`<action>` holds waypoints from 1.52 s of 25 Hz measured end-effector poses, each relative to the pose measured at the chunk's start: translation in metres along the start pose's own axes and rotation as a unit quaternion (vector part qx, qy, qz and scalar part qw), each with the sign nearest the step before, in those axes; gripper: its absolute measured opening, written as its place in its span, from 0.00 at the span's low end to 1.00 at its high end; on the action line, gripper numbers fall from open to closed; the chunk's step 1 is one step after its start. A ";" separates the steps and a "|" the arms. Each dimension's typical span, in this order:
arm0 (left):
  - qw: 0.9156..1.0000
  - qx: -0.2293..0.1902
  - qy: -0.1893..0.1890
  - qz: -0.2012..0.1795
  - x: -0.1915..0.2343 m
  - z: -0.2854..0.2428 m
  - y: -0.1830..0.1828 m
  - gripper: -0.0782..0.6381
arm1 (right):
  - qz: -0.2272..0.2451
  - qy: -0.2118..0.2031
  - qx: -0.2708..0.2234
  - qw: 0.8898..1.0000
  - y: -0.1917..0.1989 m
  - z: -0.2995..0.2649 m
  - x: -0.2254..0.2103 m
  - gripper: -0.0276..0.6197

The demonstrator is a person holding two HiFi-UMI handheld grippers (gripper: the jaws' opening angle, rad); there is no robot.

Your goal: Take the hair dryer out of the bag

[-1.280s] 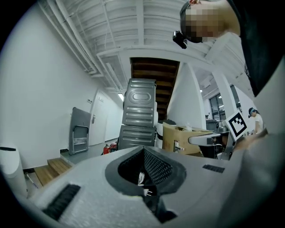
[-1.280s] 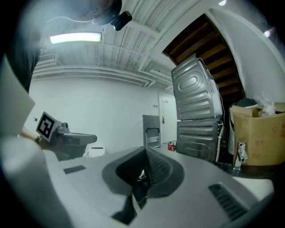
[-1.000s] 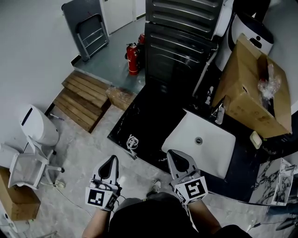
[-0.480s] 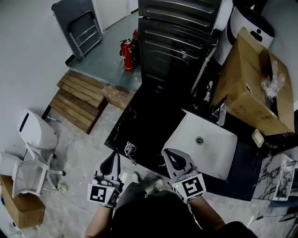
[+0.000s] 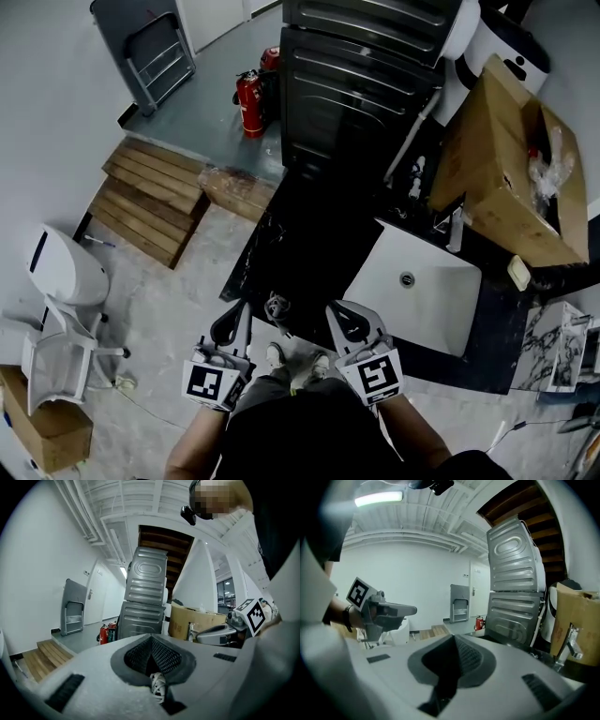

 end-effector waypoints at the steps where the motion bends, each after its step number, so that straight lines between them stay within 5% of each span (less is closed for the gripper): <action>1: 1.000 0.003 0.001 0.002 0.003 0.000 0.001 0.14 | 0.005 -0.004 0.009 1.000 0.004 -0.004 0.003 0.07; 6: 1.000 0.015 0.006 0.011 0.011 0.000 0.012 0.14 | 0.029 -0.044 0.059 0.997 0.031 -0.025 0.021 0.26; 10: 1.000 0.019 0.010 0.018 0.010 0.000 0.018 0.14 | 0.102 -0.057 0.115 0.986 0.054 -0.041 0.027 0.40; 16: 0.999 0.024 0.011 0.029 0.008 0.003 0.026 0.14 | 0.250 -0.033 0.169 0.953 0.086 -0.063 0.026 0.48; 21: 0.999 0.028 0.011 0.036 0.004 0.004 0.031 0.14 | 0.299 -0.036 0.185 0.936 0.099 -0.076 0.027 0.48; 24: 0.999 0.032 0.013 0.039 0.001 0.006 0.036 0.14 | 0.293 -0.029 0.176 0.939 0.095 -0.079 0.022 0.46; 31: 0.998 0.049 0.039 0.029 -0.007 -0.002 0.056 0.14 | 0.283 -0.018 0.150 0.947 0.078 -0.082 0.012 0.09; 38: 0.993 0.079 0.083 -0.004 -0.022 -0.034 0.075 0.14 | 0.245 -0.024 0.128 0.961 0.059 -0.085 0.005 0.07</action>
Point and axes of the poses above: the fingertips, and each gripper's own axes: z backward along the fingers, x to its left, y out of its underside, the point moved 3 cm from there along z, backward along the fingers, and after that the axes turned 6 degrees about -x, right-handed, at the moved point
